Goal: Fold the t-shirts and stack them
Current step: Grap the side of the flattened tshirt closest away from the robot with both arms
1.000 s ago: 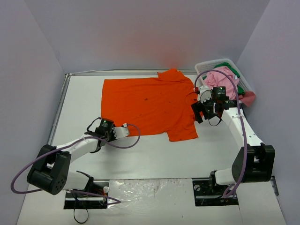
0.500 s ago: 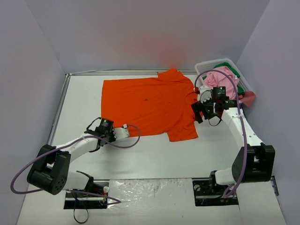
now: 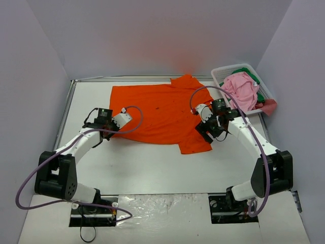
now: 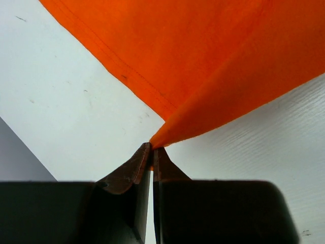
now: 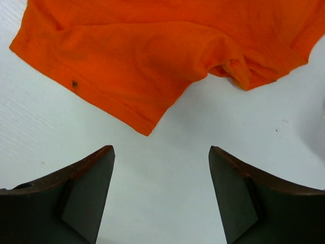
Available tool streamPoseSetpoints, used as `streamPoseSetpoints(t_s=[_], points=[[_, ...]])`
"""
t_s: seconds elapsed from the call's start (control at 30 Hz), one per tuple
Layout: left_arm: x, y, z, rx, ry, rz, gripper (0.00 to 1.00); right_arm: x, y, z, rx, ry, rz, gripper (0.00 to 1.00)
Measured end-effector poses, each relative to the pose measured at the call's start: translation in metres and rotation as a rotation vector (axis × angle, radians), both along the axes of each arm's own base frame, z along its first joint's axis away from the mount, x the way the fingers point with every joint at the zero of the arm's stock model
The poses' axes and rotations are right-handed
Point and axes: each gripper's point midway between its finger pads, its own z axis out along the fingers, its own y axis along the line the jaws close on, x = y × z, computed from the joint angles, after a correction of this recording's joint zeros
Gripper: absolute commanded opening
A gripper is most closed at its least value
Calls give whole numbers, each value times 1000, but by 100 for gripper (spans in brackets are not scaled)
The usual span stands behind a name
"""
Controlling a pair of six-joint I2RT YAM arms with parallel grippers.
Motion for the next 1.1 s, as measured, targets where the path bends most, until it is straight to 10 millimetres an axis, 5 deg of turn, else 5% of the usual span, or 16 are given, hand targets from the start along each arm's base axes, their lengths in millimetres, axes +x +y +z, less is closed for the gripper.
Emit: streamPoseSetpoints(t_s=[0.5,0.7,1.1], points=[[4,29,-32,16,89,229,2,-19,-6,-21,-171,-33,439,63],[4,40,-34,11,93,282,2,-19,1,-24,-145,-61,591,39],[3,48,-35,-8,97,314,2,-35,18,-52,-73,55,707,39]])
